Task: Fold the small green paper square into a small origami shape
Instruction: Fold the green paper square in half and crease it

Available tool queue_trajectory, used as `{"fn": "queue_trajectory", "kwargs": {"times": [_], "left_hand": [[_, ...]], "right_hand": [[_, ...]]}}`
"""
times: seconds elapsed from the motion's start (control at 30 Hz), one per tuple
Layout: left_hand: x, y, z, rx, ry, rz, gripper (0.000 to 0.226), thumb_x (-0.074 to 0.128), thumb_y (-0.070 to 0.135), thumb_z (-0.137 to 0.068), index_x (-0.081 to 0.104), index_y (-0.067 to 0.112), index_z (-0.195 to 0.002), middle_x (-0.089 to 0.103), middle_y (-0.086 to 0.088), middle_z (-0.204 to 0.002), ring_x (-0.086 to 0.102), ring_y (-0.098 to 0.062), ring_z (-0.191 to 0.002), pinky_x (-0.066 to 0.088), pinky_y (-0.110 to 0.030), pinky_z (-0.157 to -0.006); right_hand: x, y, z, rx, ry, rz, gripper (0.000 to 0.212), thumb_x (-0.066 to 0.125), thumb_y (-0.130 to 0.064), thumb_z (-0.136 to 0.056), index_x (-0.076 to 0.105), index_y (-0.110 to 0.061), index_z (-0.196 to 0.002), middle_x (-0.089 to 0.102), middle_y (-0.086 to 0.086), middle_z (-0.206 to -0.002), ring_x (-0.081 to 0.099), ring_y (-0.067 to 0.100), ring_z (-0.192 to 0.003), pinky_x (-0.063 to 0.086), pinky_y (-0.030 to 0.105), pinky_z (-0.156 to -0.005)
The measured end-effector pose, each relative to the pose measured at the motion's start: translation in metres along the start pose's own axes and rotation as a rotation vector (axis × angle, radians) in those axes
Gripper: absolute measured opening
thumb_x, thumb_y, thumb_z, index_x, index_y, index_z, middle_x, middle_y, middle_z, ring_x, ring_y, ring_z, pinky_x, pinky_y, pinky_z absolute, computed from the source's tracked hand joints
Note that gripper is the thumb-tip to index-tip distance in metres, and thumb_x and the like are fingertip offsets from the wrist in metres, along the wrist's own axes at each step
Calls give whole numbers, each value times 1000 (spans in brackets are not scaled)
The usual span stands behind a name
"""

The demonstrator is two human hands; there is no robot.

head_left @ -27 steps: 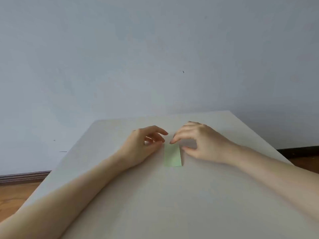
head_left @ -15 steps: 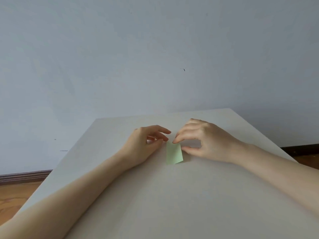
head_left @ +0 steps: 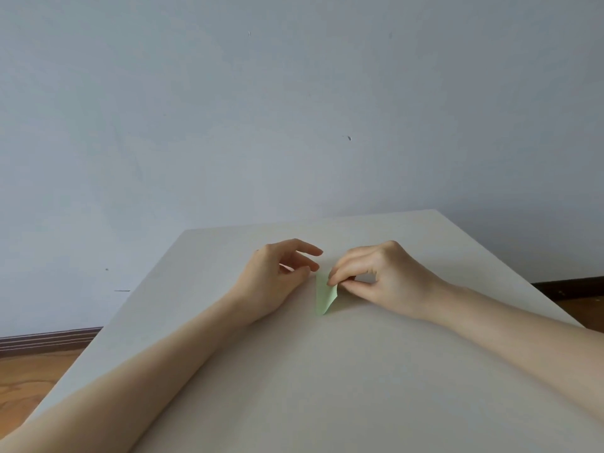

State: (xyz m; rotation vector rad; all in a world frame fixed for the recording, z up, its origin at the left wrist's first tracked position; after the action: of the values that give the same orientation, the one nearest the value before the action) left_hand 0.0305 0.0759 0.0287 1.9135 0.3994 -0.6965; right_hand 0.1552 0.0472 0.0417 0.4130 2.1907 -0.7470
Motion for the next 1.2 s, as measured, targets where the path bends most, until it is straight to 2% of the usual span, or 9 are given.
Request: {"fn": "queue_trajectory", "kwargs": {"times": [0.13,0.27,0.4,0.6,0.77,0.93,1.03,1.13,1.2], "left_hand": [[-1,-2,0,-33,8,2,27,57,9,-86,64,33,-98,71,13,-86,58,4,-67,45,-10,-66],[-3,-7,1,-82,36,55,25,57,11,-87,65,32,-97,72,9,-87,61,-1,-67,50,-17,-69],[-3,-13,1,-177,57,257,17,57,15,-90,67,23,-101,73,-1,-90,67,-12,-74,55,-22,-75],[9,-16,3,-293,34,570,19,63,12,-87,65,11,-106,72,-15,-97,70,-26,-87,56,-30,-83],[5,-17,4,-317,65,680,20,64,0,-83,66,8,-101,69,-18,-95,69,-26,-84,57,-24,-77],[2,-17,3,-324,99,721,18,65,-4,-80,66,6,-95,66,-15,-86,67,-23,-78,57,-22,-71],[1,-16,4,-317,113,738,19,67,-5,-78,66,4,-95,67,-11,-80,68,-17,-70,55,-19,-67],[0,-11,4,-289,114,742,21,67,-7,-77,65,4,-94,69,-6,-74,68,-14,-68,55,-18,-66],[2,-8,4,-276,108,742,21,67,-8,-77,65,3,-95,68,-8,-76,67,-15,-68,55,-19,-68]], "right_hand": [[-5,0,1,-3,56,-21,15,64,-3,-78,76,-9,-83,74,-1,-88,65,5,-83,47,9,-79],[-17,-1,0,-6,156,-60,12,66,-8,-77,77,-10,-82,73,-3,-88,65,2,-86,48,11,-80],[-26,3,1,32,222,-114,15,64,-4,-75,76,-8,-83,70,-8,-90,65,0,-88,44,5,-82],[-25,5,1,71,230,-195,20,65,8,-76,76,-7,-84,71,-4,-92,66,0,-91,46,9,-83],[-20,10,1,147,188,-265,22,67,10,-75,75,-7,-85,70,-5,-95,67,2,-91,47,10,-85],[-17,11,-1,225,157,-364,18,79,-5,-69,75,-17,-82,68,-6,-103,65,6,-93,52,22,-81],[-16,17,1,332,178,-510,10,79,-12,-70,75,-19,-76,63,-8,-108,61,3,-96,48,18,-75],[-15,23,2,409,224,-607,6,77,-14,-71,74,-19,-72,61,-6,-110,57,1,-103,47,20,-79],[-14,25,2,427,256,-695,7,75,-8,-73,72,-14,-71,63,-3,-105,61,7,-94,51,21,-68]]}}
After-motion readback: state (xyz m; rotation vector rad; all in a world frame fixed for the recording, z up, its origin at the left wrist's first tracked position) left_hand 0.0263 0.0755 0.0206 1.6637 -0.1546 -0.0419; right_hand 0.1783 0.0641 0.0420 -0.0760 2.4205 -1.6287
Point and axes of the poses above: each hand's wrist, its own z-axis away from the middle knuckle, its own x-axis out of the palm, y = z × x, the point moved 9 cm from there along -z, towards the middle knuckle
